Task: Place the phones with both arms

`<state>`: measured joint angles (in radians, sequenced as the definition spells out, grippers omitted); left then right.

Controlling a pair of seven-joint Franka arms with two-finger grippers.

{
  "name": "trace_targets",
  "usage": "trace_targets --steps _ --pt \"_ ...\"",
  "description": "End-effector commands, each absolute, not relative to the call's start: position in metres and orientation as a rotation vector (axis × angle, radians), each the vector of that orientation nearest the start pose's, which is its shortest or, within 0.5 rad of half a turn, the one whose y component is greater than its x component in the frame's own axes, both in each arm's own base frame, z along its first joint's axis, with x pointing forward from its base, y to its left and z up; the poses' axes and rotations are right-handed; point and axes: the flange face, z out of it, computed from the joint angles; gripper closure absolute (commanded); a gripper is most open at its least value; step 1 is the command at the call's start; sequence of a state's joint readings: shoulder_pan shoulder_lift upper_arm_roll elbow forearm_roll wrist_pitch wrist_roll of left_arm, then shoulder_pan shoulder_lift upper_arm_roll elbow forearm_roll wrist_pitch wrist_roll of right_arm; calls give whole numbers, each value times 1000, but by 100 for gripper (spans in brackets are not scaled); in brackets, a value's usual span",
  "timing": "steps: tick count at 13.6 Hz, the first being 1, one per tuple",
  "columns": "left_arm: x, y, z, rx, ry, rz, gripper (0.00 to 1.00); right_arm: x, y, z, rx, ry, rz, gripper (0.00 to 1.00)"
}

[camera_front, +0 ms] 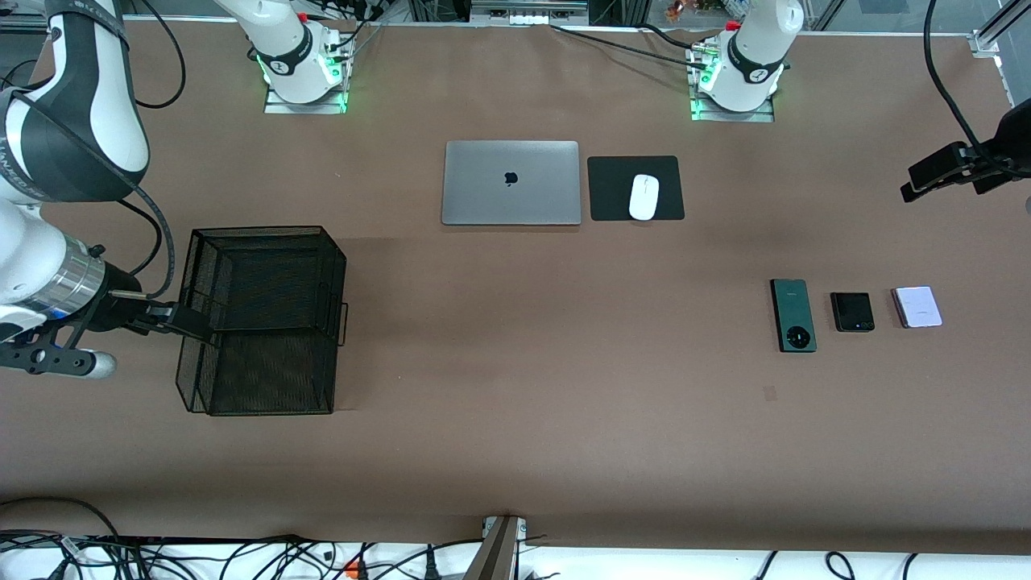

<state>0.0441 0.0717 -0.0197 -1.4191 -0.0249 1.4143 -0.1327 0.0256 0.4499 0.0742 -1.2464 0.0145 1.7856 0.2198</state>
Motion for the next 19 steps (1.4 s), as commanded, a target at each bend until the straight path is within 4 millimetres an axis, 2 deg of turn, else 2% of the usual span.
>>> trace_targets --steps 1,3,5,7,9,13,16,19 --pt "567 20 617 -3162 -198 178 0 689 56 524 -3063 193 -105 0" --pt "590 40 575 -3137 -188 193 0 689 56 525 -3063 191 -105 0" --pt "609 47 535 -3101 -145 190 0 689 54 525 -3063 193 -105 0" --pt "616 54 489 -3094 -146 133 0 689 56 525 -3063 191 -105 0" --pt "615 58 439 -3097 -149 55 0 689 54 525 -3063 191 -105 0" --pt "606 53 343 -3103 -120 -74 0 689 55 525 -3062 191 -102 0" --pt "596 52 282 -3106 -63 -145 0 689 55 525 -3062 191 -102 0" --pt "581 49 237 -3103 120 -155 0 688 56 524 -3064 179 -91 0"
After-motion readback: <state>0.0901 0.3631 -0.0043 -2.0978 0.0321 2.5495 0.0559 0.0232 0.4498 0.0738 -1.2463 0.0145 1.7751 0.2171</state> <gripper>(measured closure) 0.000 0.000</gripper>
